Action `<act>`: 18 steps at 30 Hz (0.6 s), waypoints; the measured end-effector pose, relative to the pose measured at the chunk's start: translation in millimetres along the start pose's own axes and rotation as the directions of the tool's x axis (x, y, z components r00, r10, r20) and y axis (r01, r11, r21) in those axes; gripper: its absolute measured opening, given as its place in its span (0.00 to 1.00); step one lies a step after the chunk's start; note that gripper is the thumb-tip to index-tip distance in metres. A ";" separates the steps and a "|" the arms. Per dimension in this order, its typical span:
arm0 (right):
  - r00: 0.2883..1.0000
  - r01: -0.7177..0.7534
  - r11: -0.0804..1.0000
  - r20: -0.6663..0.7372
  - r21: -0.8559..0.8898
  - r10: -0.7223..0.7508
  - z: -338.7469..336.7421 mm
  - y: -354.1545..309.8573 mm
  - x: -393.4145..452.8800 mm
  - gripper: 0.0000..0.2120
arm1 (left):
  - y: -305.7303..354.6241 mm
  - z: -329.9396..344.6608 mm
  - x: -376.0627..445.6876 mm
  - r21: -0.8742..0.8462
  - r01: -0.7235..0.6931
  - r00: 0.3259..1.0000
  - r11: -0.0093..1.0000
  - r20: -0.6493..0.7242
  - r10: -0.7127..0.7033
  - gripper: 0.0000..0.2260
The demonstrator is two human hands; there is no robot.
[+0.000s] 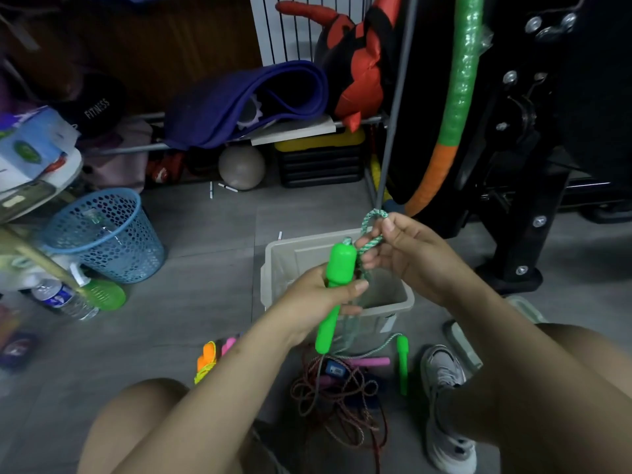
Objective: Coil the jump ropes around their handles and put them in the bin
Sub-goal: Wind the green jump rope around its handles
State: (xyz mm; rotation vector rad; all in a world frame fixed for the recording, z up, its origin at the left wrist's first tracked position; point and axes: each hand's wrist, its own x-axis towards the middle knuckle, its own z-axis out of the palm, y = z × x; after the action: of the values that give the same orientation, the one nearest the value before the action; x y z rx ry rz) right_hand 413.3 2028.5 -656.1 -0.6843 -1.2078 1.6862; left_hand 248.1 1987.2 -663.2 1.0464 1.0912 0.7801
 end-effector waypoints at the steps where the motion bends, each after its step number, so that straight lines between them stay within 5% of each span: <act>1: 1.000 0.017 0.999 0.008 0.033 -0.017 1.0 0.2 0.0 0.15 | -1.6 3.4 1.7 0.060 -0.025 0.999 0.998 -0.021 0.026 0.08; 5: 0.997 0.015 0.997 -0.075 0.073 -0.009 1.5 -1.6 0.2 0.15 | -2.3 3.3 9.0 0.135 -0.021 0.992 0.991 -0.119 0.037 0.04; 8: 0.975 -0.122 0.974 -0.207 -0.191 0.081 -0.1 -1.5 -1.9 0.17 | 4.6 2.4 10.2 -0.203 -0.020 0.991 0.979 -0.134 -0.007 0.01; 10: 0.941 -0.322 0.859 -0.235 -0.398 0.243 -0.1 2.4 -6.2 0.25 | 10.3 1.8 9.9 -0.390 -0.036 0.993 0.920 -0.121 -0.013 0.03; 15: 0.855 -0.442 0.694 -0.034 -0.569 0.517 8.8 26.3 -17.5 0.31 | 21.3 -7.7 12.6 -0.603 -0.096 0.983 0.792 -0.181 -0.018 0.06; 18: 0.817 -0.372 0.590 0.049 -0.717 0.575 7.9 16.0 -19.6 0.17 | 26.6 -22.9 16.0 -0.583 -0.184 0.952 0.791 -0.305 -0.002 0.07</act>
State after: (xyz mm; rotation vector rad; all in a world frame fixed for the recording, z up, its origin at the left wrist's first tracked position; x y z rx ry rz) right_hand 409.3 2006.0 -669.5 -1.3674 -2.0425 1.7856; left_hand 230.8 2016.9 -645.7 0.4380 0.9321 1.2945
